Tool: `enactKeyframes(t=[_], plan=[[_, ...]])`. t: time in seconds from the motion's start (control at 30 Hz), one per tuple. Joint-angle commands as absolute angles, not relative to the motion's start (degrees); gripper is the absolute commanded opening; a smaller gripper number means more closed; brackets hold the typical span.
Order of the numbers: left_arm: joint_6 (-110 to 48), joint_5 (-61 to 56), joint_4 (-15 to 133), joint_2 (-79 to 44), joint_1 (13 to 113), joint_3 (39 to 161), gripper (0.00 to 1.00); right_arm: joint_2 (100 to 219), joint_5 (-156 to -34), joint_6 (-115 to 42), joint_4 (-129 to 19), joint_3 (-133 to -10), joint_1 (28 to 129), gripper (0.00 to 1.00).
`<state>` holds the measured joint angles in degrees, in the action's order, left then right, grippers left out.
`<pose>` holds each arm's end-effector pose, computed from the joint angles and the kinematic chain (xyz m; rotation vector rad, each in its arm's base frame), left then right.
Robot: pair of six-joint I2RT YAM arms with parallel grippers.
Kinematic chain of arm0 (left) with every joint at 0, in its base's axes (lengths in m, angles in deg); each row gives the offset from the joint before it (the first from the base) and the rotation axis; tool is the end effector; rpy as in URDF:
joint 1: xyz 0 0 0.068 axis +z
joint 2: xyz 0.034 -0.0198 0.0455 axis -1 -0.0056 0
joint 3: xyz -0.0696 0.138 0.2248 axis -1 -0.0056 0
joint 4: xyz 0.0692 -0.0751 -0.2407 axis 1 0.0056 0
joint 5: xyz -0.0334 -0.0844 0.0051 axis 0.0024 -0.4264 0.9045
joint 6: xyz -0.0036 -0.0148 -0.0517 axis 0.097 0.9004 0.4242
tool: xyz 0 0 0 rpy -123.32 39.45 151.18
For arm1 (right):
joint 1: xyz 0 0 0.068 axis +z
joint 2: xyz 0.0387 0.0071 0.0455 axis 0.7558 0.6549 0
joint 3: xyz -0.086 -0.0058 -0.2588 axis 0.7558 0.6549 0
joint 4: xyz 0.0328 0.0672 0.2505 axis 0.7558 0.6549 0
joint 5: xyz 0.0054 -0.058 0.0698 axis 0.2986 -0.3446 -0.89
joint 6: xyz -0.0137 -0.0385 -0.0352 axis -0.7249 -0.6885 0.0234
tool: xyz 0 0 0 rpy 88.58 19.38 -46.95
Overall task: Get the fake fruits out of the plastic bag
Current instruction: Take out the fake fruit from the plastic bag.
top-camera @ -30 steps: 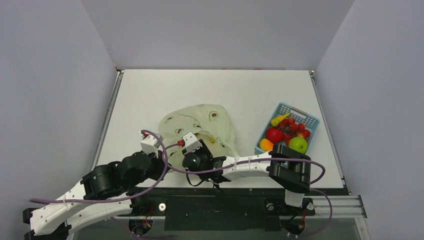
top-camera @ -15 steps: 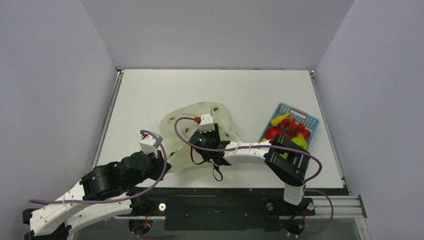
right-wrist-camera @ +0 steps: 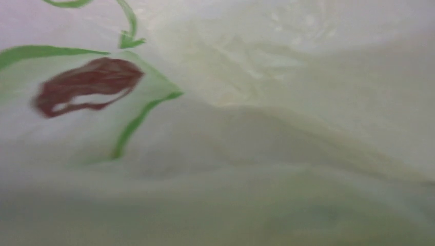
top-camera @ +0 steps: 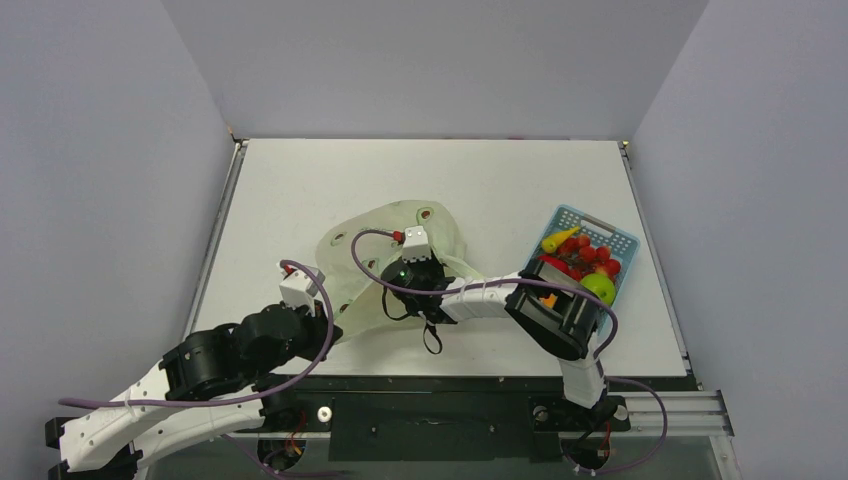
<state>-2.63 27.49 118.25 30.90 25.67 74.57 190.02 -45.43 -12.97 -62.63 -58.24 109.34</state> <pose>0.0477 -0.0680 0.3064 0.2602 2.2304 -0.5965 0.2176 0.3332 0.1469 -0.1918 2.0876 0.1031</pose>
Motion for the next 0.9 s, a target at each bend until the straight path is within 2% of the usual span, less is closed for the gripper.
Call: enactKeyframes(t=[0.0,0.17,0.57,0.77,0.87], plan=[[-2.8,27.5,116.6,31.1,25.9,75.4,0.00,192.1,-45.0,-12.9,-65.0,-60.1,107.3,0.61],[-2.6,27.3,116.8,30.7,25.9,75.5,0.00,193.5,-48.3,-12.9,-66.4,-59.4,105.9,0.56],[-2.6,27.3,116.9,29.9,26.0,75.5,0.00,190.9,-50.1,-15.5,-68.2,-57.9,106.4,0.15],[-2.6,27.2,116.9,29.7,26.1,75.6,0.00,186.5,-45.9,-16.4,-68.4,-56.2,108.7,0.02],[-2.6,27.3,116.9,29.9,26.1,75.5,0.00,184.1,-43.1,-16.6,-68.4,-54.9,110.1,0.00]])
